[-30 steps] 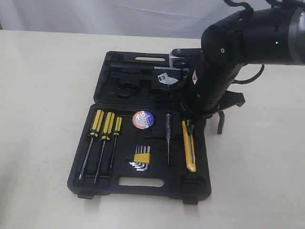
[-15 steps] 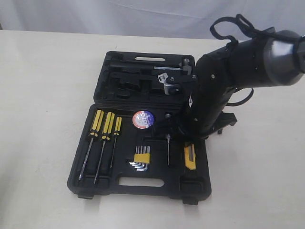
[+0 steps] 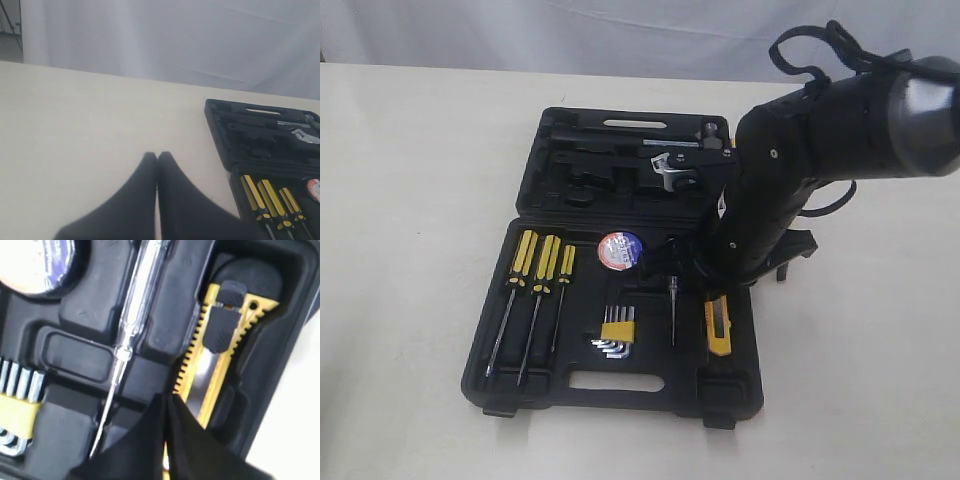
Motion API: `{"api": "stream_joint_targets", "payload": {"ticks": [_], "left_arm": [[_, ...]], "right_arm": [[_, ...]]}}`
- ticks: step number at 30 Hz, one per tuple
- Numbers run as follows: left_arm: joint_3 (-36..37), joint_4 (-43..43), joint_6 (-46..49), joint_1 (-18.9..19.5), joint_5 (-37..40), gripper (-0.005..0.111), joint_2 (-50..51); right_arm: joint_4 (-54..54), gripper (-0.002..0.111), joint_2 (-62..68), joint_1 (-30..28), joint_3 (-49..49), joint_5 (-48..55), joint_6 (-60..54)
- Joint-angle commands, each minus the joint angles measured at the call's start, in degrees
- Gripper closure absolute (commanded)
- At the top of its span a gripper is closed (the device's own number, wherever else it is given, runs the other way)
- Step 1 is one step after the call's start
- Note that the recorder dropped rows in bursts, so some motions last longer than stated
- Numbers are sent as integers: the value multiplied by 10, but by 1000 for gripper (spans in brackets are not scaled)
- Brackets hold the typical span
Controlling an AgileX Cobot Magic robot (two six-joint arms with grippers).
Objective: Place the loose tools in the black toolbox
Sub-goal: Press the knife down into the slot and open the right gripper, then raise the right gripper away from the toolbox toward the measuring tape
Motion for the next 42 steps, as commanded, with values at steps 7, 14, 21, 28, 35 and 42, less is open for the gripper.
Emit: {"api": "stream_joint_targets", "payload": {"ticks": [7, 14, 21, 28, 35, 42], "left_arm": [[-3, 3, 0, -3, 0, 107, 2], [-3, 3, 0, -3, 0, 107, 2], [-3, 3, 0, -3, 0, 107, 2], [-3, 3, 0, -3, 0, 107, 2], [-3, 3, 0, -3, 0, 107, 2], [-3, 3, 0, -3, 0, 107, 2]], "right_arm": [[-17, 108, 23, -2, 2, -17, -7], [-21, 108, 33, -2, 2, -21, -7], [-20, 108, -43, -2, 2, -21, -2], [-51, 108, -148, -3, 2, 34, 21], [-97, 108, -211, -3, 2, 78, 53], [-174, 108, -312, -3, 2, 162, 110]]}}
